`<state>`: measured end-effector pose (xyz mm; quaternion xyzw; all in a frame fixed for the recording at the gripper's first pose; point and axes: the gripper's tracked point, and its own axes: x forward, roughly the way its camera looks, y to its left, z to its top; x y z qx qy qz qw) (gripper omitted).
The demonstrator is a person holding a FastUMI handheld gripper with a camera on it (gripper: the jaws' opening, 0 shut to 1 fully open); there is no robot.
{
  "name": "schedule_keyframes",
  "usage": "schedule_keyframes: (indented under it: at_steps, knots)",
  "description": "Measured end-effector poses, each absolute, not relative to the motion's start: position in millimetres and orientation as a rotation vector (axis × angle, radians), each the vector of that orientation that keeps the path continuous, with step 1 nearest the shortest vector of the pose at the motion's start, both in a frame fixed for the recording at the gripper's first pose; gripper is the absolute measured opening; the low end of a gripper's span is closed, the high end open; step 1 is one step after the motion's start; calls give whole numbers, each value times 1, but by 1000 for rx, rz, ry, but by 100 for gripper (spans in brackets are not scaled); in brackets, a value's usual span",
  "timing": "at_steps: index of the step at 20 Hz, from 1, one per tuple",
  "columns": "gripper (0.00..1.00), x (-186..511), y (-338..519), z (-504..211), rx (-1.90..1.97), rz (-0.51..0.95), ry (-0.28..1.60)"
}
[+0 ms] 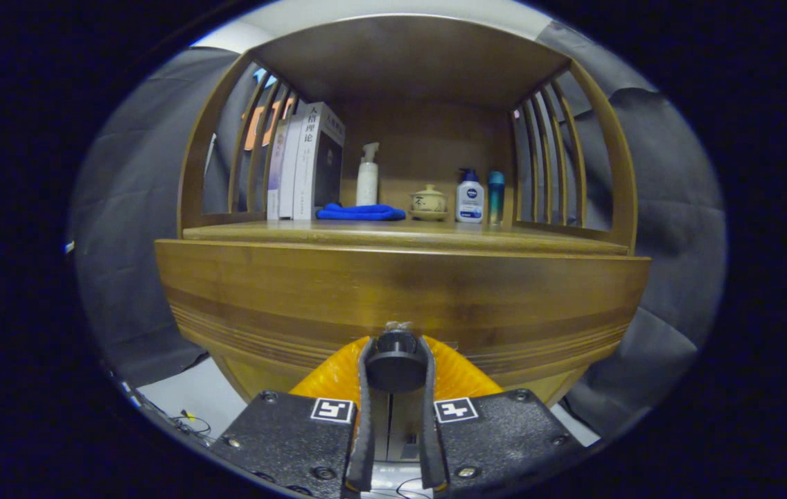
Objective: Pull open the drawer, take out the items inside it, and place them on the countertop above the cabinet.
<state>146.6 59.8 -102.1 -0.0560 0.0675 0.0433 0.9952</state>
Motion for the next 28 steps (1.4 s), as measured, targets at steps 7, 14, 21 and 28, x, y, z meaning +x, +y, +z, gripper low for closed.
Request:
schedule_keyframes:
  at_steps: [7,14,21,28]
  knots:
    - [29,97,56,-108,-107,78,103]
    - [29,61,56,-116,-116,74,110]
    - [29,28,52,-122,-91,76,150]
    - [29,13,51,-126,-81,71,193]
